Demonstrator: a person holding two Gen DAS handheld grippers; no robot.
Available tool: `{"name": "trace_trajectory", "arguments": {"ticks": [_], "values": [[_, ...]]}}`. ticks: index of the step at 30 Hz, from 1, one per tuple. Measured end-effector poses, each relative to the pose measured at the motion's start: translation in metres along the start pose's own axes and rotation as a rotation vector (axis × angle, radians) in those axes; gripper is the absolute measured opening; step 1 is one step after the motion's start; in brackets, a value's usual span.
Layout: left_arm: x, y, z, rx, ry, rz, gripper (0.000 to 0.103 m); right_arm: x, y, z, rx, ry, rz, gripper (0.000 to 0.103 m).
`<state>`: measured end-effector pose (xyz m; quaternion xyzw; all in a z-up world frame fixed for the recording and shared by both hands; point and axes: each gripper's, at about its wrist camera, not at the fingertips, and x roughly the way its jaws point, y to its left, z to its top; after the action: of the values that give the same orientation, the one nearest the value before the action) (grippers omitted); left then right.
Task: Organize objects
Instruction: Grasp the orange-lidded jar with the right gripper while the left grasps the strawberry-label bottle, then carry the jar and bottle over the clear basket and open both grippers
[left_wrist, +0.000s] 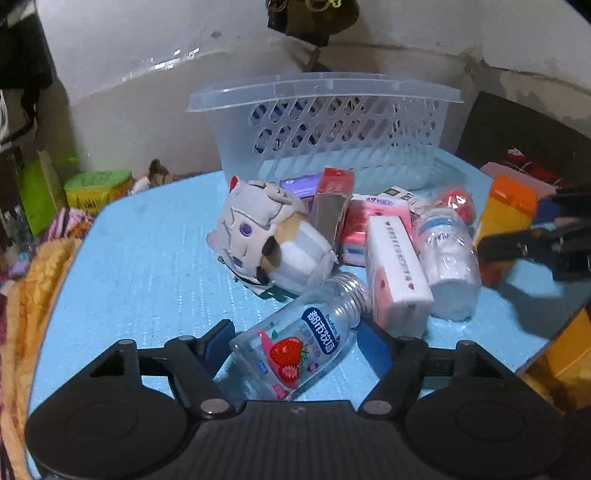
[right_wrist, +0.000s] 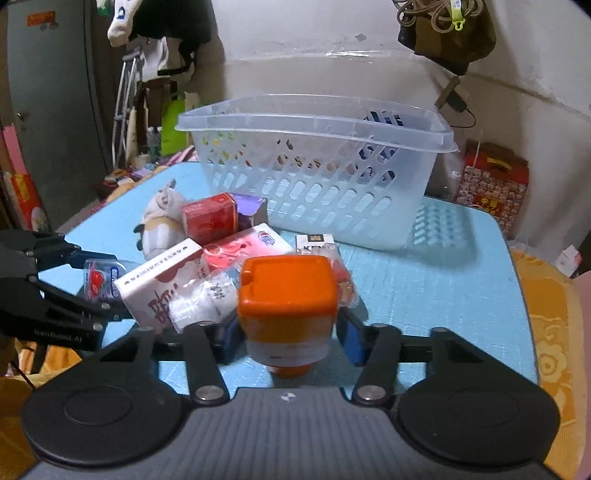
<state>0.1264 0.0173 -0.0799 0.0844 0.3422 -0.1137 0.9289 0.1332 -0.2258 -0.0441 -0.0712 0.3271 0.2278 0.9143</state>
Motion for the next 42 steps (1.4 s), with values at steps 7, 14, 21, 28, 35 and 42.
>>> {"name": "trace_trajectory", "arguments": {"ticks": [7,14,21,28,35,42], "values": [[-0.013,0.007,-0.007,0.013,-0.035,0.015,0.076,-0.006,-0.004,0.001,0.010,-0.026,0.002,0.052],[-0.032,0.019,-0.009,-0.046,-0.119,0.003,0.076,-0.033,-0.014,0.005,0.078,-0.119,0.025,0.052],[-0.053,0.026,-0.003,-0.089,-0.211,0.007,0.076,-0.057,-0.019,0.009,0.108,-0.220,0.050,0.052],[-0.069,0.032,0.021,-0.110,-0.281,-0.005,0.076,-0.065,-0.034,0.025,0.147,-0.292,0.073,0.052],[-0.089,0.049,0.078,-0.112,-0.340,0.022,0.076,-0.072,-0.053,0.063,0.138,-0.372,0.062,0.052],[-0.087,0.062,0.145,-0.089,-0.351,0.099,0.076,-0.042,-0.067,0.099,0.138,-0.344,0.031,0.053]]}}
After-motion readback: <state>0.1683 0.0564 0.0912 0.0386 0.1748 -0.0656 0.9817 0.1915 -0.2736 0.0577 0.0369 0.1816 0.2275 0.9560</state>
